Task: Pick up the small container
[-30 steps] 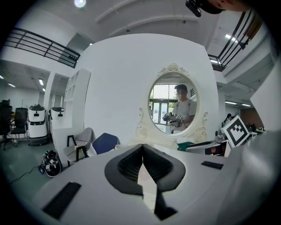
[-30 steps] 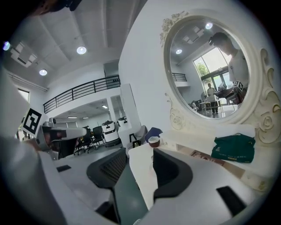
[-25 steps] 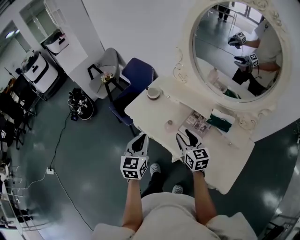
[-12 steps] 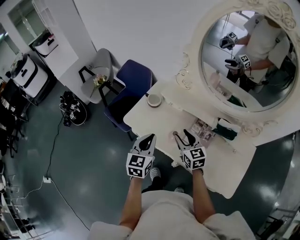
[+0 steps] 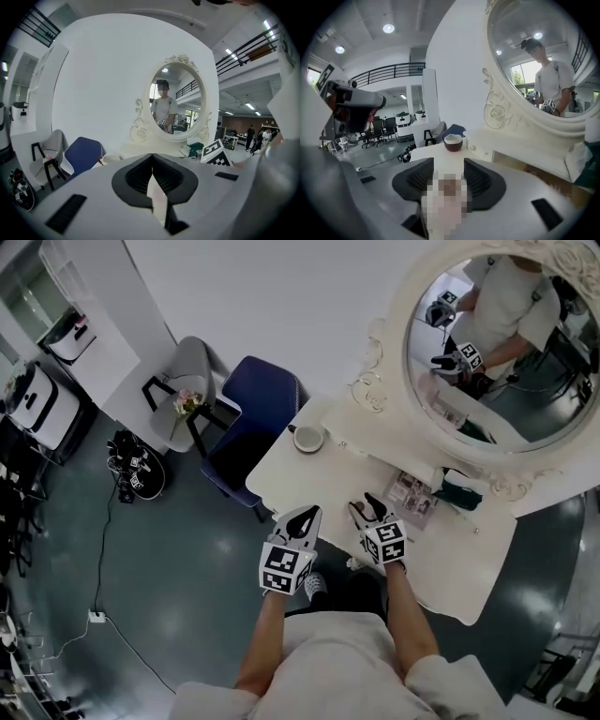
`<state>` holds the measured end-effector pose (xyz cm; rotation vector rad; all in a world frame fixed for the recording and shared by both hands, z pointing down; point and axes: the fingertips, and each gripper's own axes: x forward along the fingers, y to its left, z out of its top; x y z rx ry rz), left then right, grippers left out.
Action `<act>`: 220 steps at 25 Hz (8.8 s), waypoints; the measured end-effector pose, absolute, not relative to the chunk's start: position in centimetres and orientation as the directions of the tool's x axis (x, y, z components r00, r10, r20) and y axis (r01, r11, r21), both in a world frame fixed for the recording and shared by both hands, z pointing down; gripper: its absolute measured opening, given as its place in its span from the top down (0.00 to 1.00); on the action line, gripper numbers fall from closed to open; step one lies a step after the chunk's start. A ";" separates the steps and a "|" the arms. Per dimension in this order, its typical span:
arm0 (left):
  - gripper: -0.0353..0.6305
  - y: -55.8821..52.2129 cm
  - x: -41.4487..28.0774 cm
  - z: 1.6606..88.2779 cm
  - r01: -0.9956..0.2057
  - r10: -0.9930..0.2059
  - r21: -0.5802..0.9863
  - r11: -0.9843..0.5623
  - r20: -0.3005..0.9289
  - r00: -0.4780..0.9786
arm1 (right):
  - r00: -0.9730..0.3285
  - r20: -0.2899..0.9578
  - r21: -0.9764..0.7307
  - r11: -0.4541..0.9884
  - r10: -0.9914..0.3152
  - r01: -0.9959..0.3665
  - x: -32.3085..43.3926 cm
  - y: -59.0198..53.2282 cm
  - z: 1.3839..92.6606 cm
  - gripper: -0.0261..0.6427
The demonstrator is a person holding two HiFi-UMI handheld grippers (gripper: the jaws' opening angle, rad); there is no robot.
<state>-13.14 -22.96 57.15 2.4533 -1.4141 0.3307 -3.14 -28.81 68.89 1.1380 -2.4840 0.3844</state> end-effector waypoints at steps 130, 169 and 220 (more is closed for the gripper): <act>0.90 -23.1 -18.6 54.6 -0.930 -0.856 0.117 -0.348 0.365 0.367 | -0.545 0.282 -0.148 0.525 -0.790 -0.838 -0.1 -27.0 52.1 0.76; 0.90 -22.5 -18.4 55.5 -0.934 -0.860 0.144 -0.327 0.364 0.358 | -0.547 0.296 -0.146 0.528 -0.783 -0.836 0.3 -26.2 53.5 0.76; 0.90 -23.2 -18.1 54.9 -0.929 -0.868 0.171 -0.327 0.336 0.367 | -0.520 0.318 -0.118 0.511 -0.793 -0.851 0.7 -26.2 54.1 0.76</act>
